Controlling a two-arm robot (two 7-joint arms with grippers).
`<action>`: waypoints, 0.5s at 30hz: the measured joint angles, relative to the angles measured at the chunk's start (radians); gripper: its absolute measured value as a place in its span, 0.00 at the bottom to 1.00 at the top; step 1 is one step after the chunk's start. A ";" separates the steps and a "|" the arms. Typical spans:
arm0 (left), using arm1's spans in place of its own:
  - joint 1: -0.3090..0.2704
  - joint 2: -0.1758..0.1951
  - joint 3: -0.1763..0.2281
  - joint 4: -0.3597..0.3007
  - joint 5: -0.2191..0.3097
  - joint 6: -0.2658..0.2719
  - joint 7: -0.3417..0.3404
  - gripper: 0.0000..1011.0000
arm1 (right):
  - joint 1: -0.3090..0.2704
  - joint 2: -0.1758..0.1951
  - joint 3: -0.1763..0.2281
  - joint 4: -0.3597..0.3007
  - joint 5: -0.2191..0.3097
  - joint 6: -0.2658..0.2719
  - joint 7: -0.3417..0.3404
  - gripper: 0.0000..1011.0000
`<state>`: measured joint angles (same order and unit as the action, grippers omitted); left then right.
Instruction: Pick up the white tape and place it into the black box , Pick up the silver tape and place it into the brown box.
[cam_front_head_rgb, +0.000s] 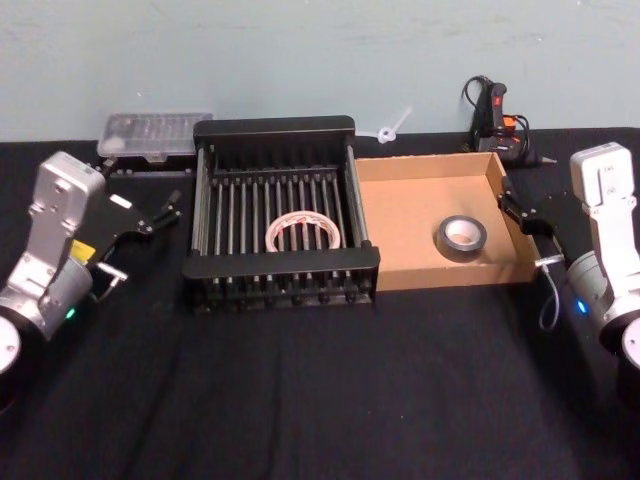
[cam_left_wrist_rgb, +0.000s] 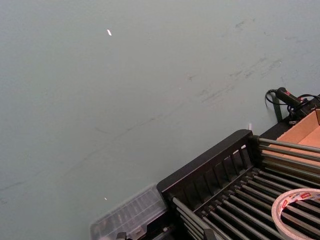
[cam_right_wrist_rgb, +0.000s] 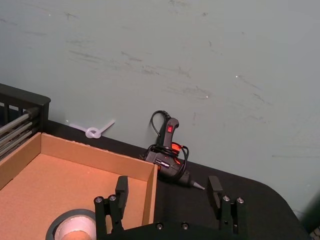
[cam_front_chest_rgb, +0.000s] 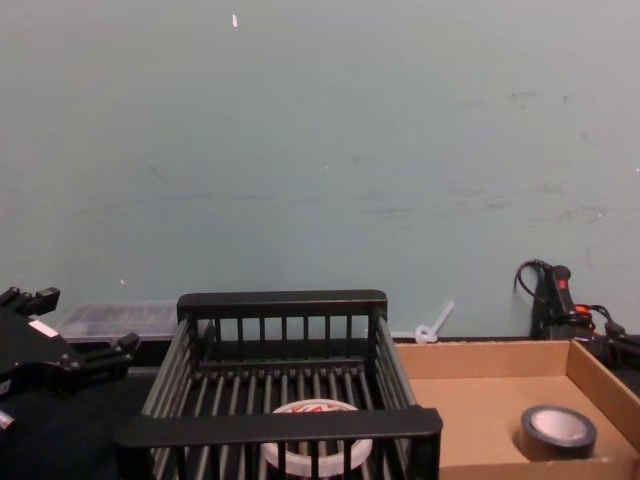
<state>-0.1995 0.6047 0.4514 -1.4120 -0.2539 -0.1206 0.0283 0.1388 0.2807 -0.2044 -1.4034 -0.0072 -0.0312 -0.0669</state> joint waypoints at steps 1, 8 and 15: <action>0.000 0.000 0.000 0.000 0.000 0.000 0.000 0.99 | 0.000 0.000 0.000 0.000 0.000 0.000 0.000 0.99; 0.000 0.000 0.000 0.000 0.000 0.000 0.000 0.99 | 0.001 0.001 -0.001 -0.001 0.000 0.000 0.000 0.99; 0.000 0.000 0.000 0.000 0.000 0.000 0.000 0.99 | 0.002 0.002 -0.002 -0.001 0.000 -0.001 0.000 0.99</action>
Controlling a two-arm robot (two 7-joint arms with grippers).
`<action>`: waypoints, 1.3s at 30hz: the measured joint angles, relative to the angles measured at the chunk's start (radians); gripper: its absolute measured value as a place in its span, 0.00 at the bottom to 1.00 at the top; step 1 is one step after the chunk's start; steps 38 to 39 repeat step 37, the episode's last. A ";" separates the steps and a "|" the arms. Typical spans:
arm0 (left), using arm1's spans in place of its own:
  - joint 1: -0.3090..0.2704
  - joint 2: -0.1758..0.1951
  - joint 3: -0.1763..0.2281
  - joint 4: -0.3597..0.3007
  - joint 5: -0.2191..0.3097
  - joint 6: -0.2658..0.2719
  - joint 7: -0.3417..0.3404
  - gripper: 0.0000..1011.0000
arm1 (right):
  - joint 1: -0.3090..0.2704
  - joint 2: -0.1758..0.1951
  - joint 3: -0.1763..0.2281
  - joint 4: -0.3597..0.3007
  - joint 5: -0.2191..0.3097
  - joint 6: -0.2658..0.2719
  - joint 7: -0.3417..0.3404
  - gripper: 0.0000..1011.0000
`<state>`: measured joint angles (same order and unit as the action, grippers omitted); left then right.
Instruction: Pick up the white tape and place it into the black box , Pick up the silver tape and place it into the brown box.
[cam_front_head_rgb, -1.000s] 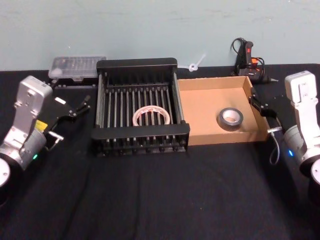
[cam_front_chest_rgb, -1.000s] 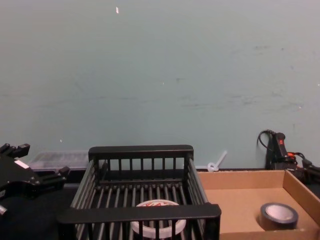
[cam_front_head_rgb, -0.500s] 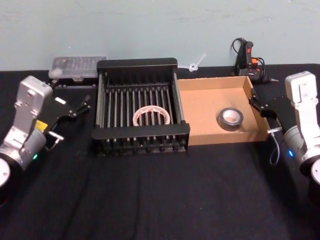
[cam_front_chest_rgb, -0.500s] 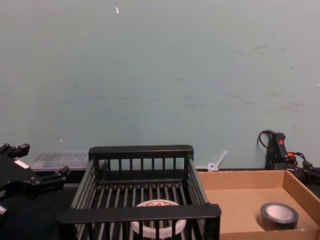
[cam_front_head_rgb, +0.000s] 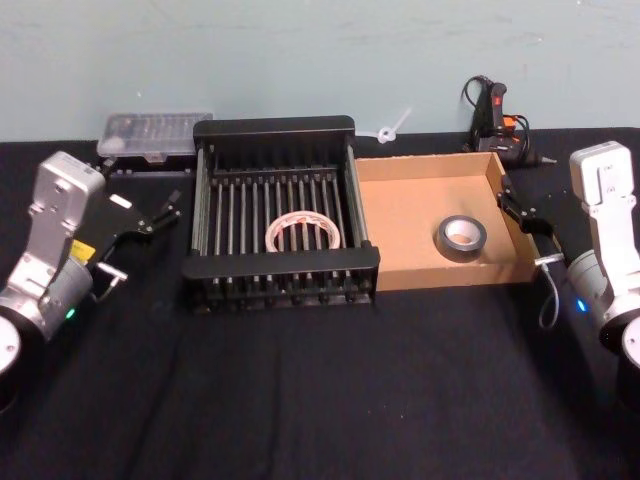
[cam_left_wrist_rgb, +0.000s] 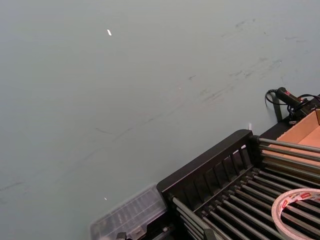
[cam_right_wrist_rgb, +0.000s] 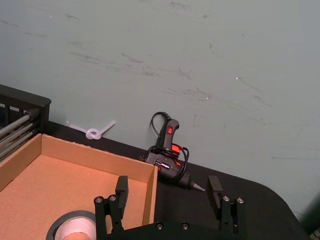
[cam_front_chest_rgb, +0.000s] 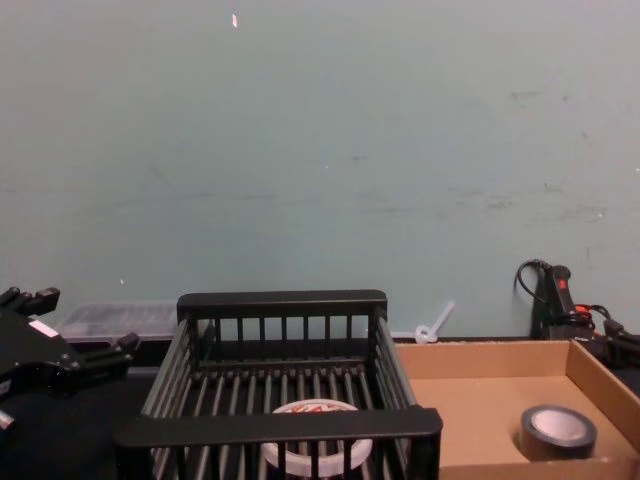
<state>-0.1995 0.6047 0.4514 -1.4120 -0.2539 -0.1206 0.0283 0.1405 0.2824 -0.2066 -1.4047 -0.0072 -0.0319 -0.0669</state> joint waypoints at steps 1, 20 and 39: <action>0.000 0.000 0.000 0.000 0.000 0.000 0.000 0.99 | 0.000 0.000 0.000 0.000 0.000 0.000 0.000 0.99; 0.000 0.000 0.000 0.000 0.000 0.000 0.000 0.99 | 0.001 0.001 -0.001 0.000 0.000 0.000 0.000 0.99; 0.000 0.000 0.000 0.000 0.000 0.000 0.000 0.99 | 0.001 0.001 -0.001 0.000 0.000 0.000 0.000 0.99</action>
